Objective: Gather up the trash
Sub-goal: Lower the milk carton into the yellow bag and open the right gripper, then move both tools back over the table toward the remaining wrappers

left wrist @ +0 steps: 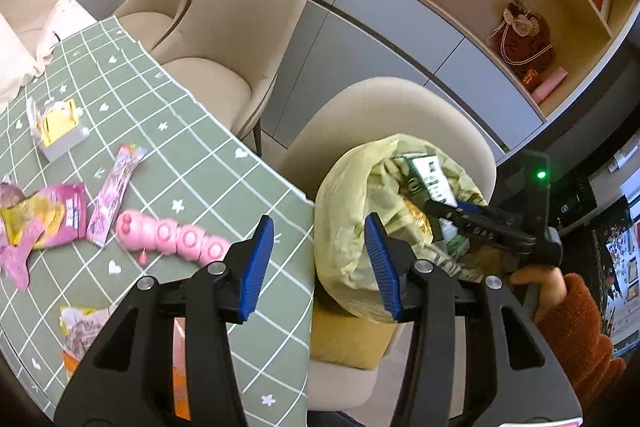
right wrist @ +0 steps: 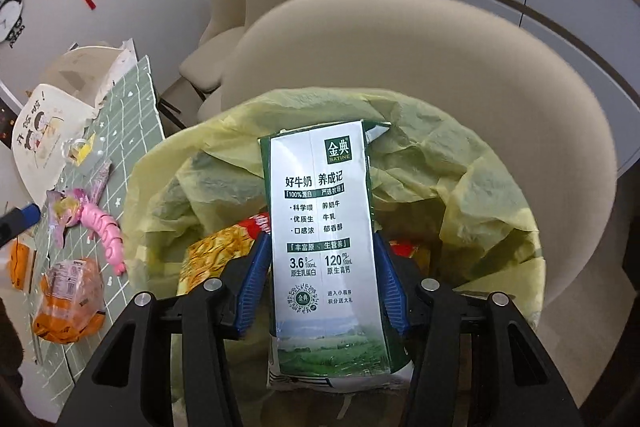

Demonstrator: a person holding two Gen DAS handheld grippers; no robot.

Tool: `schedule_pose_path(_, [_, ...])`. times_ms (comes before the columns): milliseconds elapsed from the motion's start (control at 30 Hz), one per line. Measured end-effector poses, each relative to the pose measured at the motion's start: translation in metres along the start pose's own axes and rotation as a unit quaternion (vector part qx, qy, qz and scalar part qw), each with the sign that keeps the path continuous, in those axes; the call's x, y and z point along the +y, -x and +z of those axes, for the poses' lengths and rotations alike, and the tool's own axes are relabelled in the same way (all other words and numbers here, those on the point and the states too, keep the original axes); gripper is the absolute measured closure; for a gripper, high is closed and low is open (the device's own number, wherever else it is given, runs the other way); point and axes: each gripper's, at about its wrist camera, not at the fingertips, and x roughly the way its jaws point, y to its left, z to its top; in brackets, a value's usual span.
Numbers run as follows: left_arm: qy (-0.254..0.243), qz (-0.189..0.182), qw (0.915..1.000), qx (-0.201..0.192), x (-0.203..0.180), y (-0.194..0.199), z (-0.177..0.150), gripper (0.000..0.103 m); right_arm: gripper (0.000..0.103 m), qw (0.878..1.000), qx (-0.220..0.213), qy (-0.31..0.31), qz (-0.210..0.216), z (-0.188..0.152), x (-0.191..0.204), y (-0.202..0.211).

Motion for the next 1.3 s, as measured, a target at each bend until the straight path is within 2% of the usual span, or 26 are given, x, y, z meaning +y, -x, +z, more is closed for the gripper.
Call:
schedule_pose_path(100, [-0.001,0.000,1.0000,0.002,0.005,0.003,-0.007,0.058,0.054,1.000,-0.021,-0.008,-0.005,-0.003,0.002,0.014])
schedule_pose_path(300, [-0.012,0.010,0.9999,-0.001,0.013,0.019,-0.026,0.057,0.049,0.995,-0.092,-0.005,-0.033,-0.020,0.019,0.059])
schedule_pose_path(467, [-0.020,0.021,0.9996,-0.005,0.030,0.039,-0.045,0.057,0.049,0.993,-0.117,-0.005,-0.027,-0.036,0.042,0.086])
schedule_pose_path(567, [-0.026,0.036,0.9990,-0.009,0.051,0.054,-0.057,0.057,0.049,0.993,-0.120,-0.003,-0.016,-0.048,0.069,0.094])
schedule_pose_path(767, [-0.026,0.076,0.9965,-0.022,0.124,0.087,-0.075,0.057,0.049,0.991,-0.135,0.016,0.010,-0.071,0.132,0.100])
schedule_pose_path(1000, [0.011,0.121,0.9915,-0.047,0.224,0.118,-0.085,0.057,0.050,0.993,-0.109,0.023,0.029,-0.085,0.188,0.082])
schedule_pose_path(1167, [0.053,0.136,0.9876,-0.058,0.280,0.136,-0.086,0.057,0.050,0.993,-0.110,0.021,0.028,-0.075,0.229,0.063])
schedule_pose_path(1300, [0.067,0.136,0.9857,-0.074,0.307,0.140,-0.078,0.056,0.050,0.995,-0.092,0.028,0.007,-0.046,0.273,0.029])
